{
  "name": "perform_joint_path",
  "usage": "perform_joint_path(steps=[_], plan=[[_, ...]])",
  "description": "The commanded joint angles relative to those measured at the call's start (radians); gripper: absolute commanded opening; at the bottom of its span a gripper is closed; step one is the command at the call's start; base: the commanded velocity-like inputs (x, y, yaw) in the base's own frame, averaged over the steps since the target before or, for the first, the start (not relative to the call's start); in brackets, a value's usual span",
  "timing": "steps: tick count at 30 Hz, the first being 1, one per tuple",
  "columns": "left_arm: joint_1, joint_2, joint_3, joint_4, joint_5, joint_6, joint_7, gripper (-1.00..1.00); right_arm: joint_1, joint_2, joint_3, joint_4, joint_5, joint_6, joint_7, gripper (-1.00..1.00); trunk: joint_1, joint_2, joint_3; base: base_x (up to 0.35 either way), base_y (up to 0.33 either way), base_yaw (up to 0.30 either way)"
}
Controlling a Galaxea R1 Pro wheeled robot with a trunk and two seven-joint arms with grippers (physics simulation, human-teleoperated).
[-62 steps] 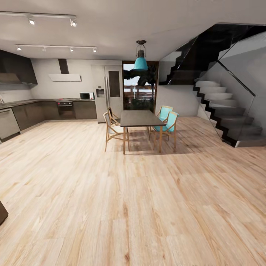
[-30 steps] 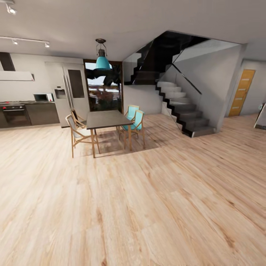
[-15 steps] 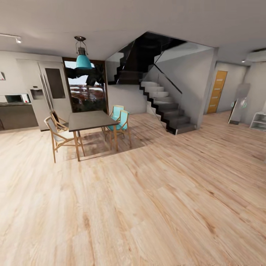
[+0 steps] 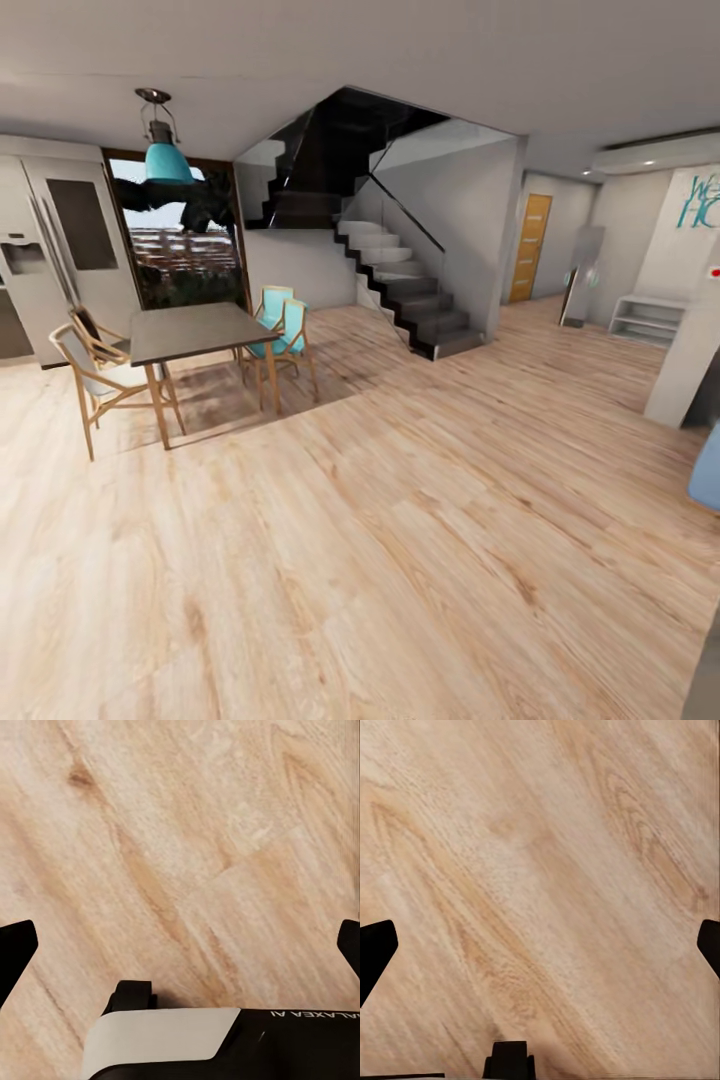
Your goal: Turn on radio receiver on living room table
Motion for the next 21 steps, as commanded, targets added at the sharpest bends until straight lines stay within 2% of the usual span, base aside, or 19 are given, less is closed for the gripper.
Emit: perform_joint_path(steps=[1,21], plan=[[0.000,0.000,0.000,0.000,0.000,0.000,0.000,1.00,0.000,0.000,0.000,0.000,0.000,0.000,-0.001,1.00,0.000,0.000,0.000,0.000,0.000,-0.278],[0.000,0.000,0.000,0.000,0.000,-0.001,0.000,1.00,0.000,0.000,0.000,0.000,0.000,0.000,-0.002,1.00,0.000,0.000,0.000,0.000,0.000,-0.279]])
